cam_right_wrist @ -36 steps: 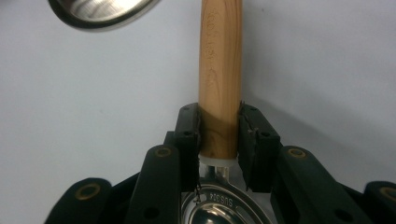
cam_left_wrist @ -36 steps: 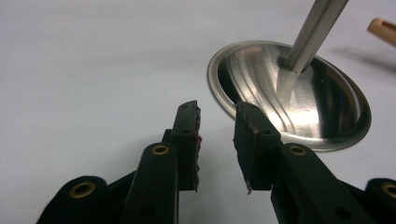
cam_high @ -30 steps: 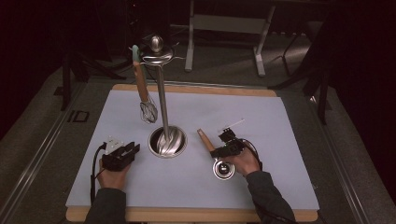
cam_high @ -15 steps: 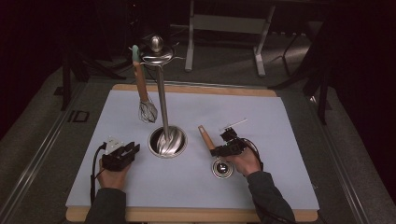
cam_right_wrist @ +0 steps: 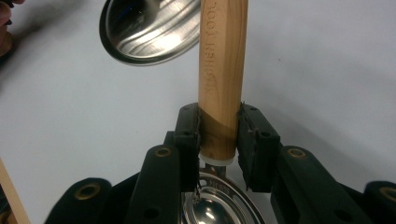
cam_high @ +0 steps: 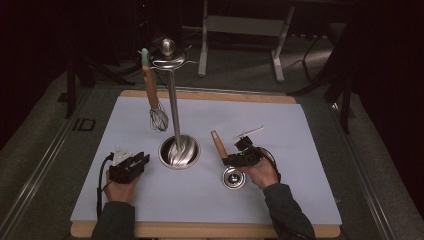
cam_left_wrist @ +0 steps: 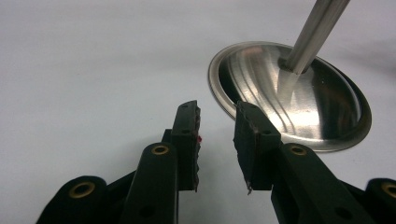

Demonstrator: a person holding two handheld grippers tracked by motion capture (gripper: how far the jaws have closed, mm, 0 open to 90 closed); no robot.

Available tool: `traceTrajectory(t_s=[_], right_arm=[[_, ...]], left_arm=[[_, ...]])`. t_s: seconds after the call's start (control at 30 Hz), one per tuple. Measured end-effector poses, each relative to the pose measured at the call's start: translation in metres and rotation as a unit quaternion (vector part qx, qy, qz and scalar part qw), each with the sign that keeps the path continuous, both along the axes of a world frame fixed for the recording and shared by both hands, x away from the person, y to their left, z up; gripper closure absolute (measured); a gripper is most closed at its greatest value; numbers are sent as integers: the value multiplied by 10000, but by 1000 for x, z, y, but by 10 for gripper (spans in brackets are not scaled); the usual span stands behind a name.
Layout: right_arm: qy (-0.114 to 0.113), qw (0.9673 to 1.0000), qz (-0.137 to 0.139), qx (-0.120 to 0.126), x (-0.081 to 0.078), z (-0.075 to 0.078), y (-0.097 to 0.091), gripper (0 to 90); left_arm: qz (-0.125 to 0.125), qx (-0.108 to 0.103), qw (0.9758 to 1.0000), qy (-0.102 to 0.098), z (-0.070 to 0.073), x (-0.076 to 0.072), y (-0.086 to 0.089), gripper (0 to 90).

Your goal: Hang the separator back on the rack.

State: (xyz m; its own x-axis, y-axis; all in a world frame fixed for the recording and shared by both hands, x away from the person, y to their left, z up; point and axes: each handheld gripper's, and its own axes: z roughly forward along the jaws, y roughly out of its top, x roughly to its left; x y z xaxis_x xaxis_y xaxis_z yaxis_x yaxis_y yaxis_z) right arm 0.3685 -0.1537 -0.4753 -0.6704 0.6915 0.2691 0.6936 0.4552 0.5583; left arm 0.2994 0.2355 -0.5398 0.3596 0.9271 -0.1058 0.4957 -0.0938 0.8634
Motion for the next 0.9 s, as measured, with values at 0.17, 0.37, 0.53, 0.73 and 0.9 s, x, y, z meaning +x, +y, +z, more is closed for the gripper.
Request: traceTrajectory(t_s=[0.17, 0.37, 0.53, 0.73, 0.9], right_arm=[[-154, 9998, 95, 86, -2, 6, 3, 708], [-293, 9993, 168, 128, -5, 11, 7, 708], [-561, 9979, 175, 276, -10, 19, 10, 708], [-741, 9964, 174, 383, -14, 27, 13, 708], [-836, 9953, 169, 456, -17, 34, 15, 708]], left_arm=[[-3, 2, 10000, -4, 0, 0, 0, 703], [-3, 1, 10000, -3, 0, 0, 0, 703], [0, 1, 10000, -1, 0, 0, 0, 702], [0, 3, 10000, 0, 0, 0, 0, 702], [-4, 3, 10000, -1, 0, 0, 0, 702]])
